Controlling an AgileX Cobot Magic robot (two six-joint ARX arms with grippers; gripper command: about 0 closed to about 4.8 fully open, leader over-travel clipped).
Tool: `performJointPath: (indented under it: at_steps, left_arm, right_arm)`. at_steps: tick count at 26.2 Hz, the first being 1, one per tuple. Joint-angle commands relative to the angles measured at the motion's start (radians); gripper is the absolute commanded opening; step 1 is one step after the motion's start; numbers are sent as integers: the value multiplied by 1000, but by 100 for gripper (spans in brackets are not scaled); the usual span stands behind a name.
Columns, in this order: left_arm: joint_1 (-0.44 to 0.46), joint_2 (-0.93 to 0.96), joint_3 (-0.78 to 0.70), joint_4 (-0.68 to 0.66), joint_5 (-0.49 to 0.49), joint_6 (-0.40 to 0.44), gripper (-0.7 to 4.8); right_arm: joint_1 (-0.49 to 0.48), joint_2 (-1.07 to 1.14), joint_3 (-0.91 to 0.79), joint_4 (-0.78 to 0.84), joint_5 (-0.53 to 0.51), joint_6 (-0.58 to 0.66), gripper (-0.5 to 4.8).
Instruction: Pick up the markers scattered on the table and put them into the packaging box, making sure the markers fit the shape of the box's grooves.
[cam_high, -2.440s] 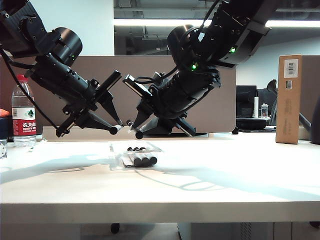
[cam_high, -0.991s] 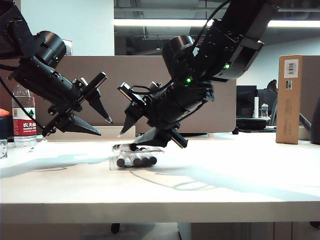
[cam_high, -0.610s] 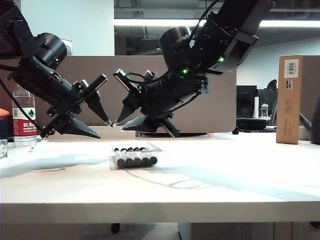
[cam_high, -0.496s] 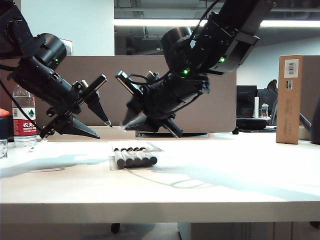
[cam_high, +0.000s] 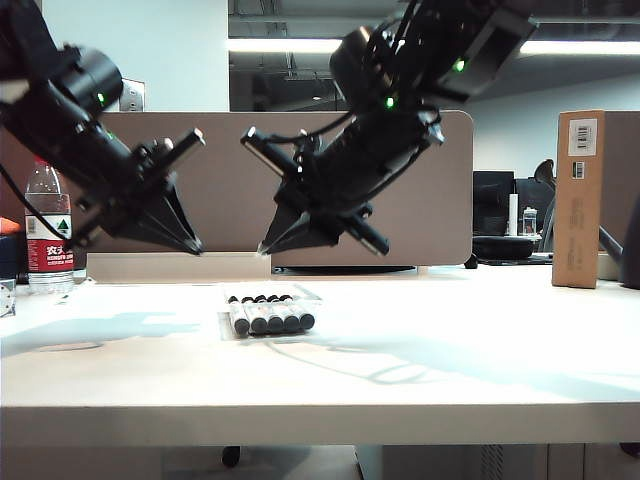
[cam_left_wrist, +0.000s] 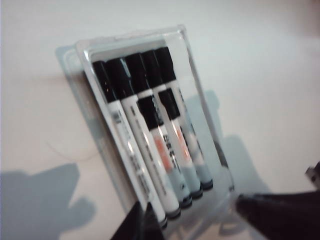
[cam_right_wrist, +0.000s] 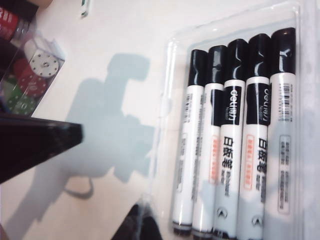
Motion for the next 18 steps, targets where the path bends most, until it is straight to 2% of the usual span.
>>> performJointPath:
  at_steps: [1, 5, 7, 10, 12, 15, 18]
  left_arm:
    - [-7, -100, -42, -54, -65, 76, -6]
    - [-46, -269, -153, -32, -222, 141, -6]
    - [-110, -411, -271, 36, -317, 178, -6]
    - [-217, -627, -446, 159, -436, 127, -6]
    - [-298, -797, -554, 232, -532, 126, -6]
    - [-383, -1031, -670, 294, -559, 134, -6]
    - [-394, -1171, -717, 279, -544, 133, -5]
  right_arm:
    - [2, -61, 3, -60, 44, -57, -9]
    - [3, -139, -1, -172, 127, -142, -9]
    - [3, -210, -19, -221, 141, -219, -9]
    - [3, -342, -126, -222, 156, -240, -9]
    - [3, -462, -250, -190, 152, -251, -8]
    - [4, -627, -406, -166, 155, -258, -8]
    - [5, -666, -449, -169, 155, -258, -8]
